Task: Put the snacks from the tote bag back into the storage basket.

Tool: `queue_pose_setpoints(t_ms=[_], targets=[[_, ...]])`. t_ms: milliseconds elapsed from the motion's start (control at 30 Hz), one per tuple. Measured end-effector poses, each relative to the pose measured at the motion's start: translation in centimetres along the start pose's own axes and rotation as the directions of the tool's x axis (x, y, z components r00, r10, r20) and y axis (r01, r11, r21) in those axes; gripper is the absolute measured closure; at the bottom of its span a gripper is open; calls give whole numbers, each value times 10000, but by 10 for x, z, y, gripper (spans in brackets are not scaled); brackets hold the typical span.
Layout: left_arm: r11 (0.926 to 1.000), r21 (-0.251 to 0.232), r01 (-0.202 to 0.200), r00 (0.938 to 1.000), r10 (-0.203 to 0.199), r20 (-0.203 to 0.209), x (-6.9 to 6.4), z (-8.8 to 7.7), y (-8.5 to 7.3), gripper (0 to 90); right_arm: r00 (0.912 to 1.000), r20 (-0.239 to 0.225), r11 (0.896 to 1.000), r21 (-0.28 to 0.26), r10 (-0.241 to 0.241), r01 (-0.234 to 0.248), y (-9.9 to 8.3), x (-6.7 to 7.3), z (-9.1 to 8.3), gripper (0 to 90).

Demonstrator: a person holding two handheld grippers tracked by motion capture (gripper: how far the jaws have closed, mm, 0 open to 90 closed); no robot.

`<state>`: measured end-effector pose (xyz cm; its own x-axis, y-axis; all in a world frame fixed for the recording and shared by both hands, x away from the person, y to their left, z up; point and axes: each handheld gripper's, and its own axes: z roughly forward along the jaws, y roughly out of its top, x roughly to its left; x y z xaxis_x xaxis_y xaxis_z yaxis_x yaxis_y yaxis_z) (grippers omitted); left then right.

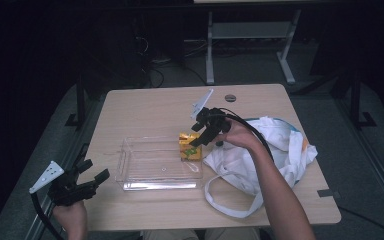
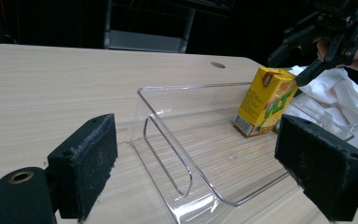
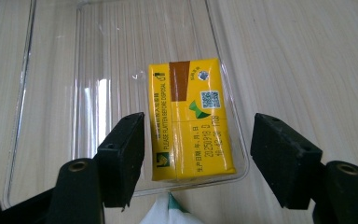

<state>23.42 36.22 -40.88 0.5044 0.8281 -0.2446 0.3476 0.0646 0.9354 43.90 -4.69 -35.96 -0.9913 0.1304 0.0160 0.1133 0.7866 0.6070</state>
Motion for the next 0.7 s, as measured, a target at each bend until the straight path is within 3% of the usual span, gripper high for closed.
queue_pose_setpoints(t_ms=[700], targets=[[10000,-9,8,10000,-8,9,-1,1,0,125,9996,186,9993,-311,218,-212,-6,0,-20,337]])
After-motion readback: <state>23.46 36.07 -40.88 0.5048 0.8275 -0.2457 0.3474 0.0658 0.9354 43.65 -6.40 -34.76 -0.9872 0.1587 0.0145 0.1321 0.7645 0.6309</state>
